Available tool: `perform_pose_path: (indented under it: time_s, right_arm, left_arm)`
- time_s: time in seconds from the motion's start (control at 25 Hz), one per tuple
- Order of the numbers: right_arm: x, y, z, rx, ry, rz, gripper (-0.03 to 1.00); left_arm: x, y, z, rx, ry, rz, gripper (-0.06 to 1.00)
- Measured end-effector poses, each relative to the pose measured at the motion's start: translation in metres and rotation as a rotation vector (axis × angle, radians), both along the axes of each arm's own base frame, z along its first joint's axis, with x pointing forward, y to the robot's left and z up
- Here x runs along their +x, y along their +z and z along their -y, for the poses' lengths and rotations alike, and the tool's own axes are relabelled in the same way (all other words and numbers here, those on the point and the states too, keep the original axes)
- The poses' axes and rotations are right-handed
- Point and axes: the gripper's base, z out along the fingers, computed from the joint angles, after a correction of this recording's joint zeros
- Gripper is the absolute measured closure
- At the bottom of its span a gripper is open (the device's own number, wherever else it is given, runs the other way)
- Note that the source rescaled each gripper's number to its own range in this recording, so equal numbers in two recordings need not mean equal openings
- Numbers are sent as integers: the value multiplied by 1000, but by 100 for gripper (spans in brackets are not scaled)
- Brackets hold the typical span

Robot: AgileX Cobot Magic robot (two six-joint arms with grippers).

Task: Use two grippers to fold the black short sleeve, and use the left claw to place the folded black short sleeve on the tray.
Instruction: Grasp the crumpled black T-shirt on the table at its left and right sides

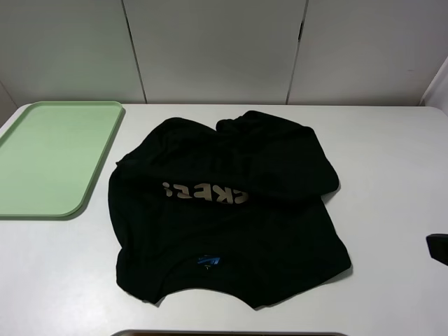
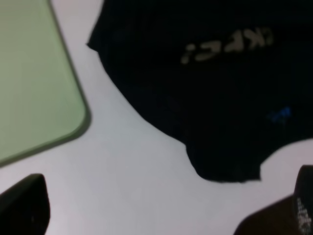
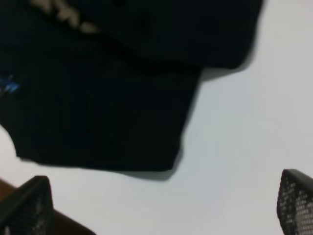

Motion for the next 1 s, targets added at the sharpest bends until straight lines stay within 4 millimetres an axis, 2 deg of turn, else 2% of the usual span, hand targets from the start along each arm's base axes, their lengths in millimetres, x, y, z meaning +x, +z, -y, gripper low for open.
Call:
perform_pose_path:
  time_s: [0.12, 0.28, 0.44, 0.48, 0.52, 0.72, 0.84, 1.0]
  right_arm:
    - [21, 11, -10, -8, 76, -28, -3]
    - [54, 31, -22, 10, 121, -52, -3]
    - [87, 38, -30, -25, 166, -87, -3]
    - [87, 38, -30, -25, 166, -87, -3]
    - [96, 37, -32, -41, 184, -100, -3]
    - [136, 9, -42, -91, 223, -212, -3]
    - [162, -21, -46, -137, 255, -274, -3]
    - [178, -44, -48, -216, 345, -291, -3]
  left_arm:
    - [28, 15, 7, 29, -75, -81, -6]
    - [63, 25, 19, 4, -175, -166, -6]
    - [95, 21, 27, 28, -269, -228, -6]
    - [103, 19, 28, 37, -282, -241, -6]
    - [110, 16, 29, 43, -288, -257, -6]
    - [140, 3, 31, 68, -281, -248, -6]
    - [151, -2, 32, 78, -276, -234, -5]
    - [159, -6, 32, 90, -275, -217, -5]
